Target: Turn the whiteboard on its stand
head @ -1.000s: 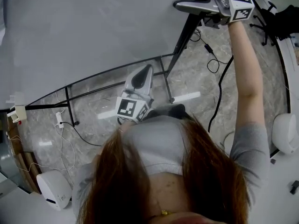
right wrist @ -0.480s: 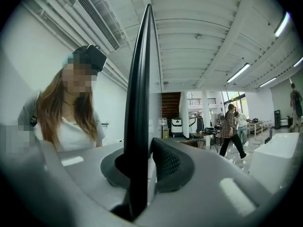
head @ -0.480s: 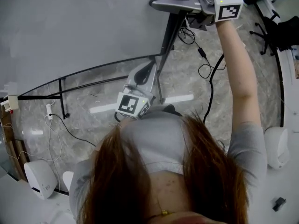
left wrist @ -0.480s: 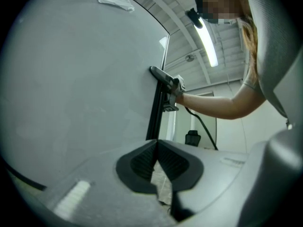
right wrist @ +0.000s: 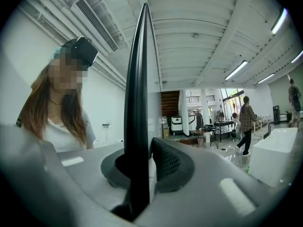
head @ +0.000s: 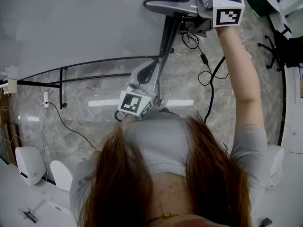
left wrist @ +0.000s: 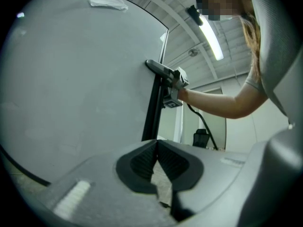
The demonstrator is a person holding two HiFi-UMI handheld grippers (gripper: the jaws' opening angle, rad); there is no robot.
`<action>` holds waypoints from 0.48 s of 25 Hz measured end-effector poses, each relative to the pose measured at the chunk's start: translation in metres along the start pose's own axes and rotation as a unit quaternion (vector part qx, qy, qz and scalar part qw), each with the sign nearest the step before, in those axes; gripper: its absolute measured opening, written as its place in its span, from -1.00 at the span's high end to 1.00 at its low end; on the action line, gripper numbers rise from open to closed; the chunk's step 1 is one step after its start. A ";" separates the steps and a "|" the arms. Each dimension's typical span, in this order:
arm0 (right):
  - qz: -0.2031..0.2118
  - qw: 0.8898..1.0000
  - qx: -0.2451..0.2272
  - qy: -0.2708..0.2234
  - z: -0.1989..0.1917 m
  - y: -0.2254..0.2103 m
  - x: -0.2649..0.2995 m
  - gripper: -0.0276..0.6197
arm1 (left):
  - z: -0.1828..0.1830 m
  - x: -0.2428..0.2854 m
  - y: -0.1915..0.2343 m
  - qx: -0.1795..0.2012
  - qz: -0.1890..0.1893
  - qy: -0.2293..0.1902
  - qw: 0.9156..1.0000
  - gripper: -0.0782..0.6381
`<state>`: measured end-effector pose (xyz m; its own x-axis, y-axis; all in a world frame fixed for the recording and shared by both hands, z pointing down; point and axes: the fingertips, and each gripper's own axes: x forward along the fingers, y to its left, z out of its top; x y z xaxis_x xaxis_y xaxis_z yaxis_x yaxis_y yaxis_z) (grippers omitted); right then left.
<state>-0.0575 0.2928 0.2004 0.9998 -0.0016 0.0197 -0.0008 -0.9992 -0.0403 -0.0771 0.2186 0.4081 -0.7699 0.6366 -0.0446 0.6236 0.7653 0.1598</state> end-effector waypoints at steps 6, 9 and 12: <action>-0.004 1.000 0.008 0.016 0.004 -0.001 -0.002 0.75 | 0.003 0.003 -0.009 0.006 0.024 -0.003 1.000 0.79; -0.007 1.000 0.010 0.011 0.003 -0.004 -0.002 0.75 | -0.001 -0.001 -0.008 0.003 0.037 0.003 0.999 0.79; -0.007 1.000 0.010 0.008 0.003 -0.005 -0.002 0.75 | -0.002 -0.006 -0.002 -0.001 0.033 0.004 0.999 0.79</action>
<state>-0.0595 0.2979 0.1972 0.9993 0.0110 0.0367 0.0132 -0.9981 -0.0601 -0.0741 0.2127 0.4102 -0.7276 0.6854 -0.0263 0.6732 0.7210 0.1642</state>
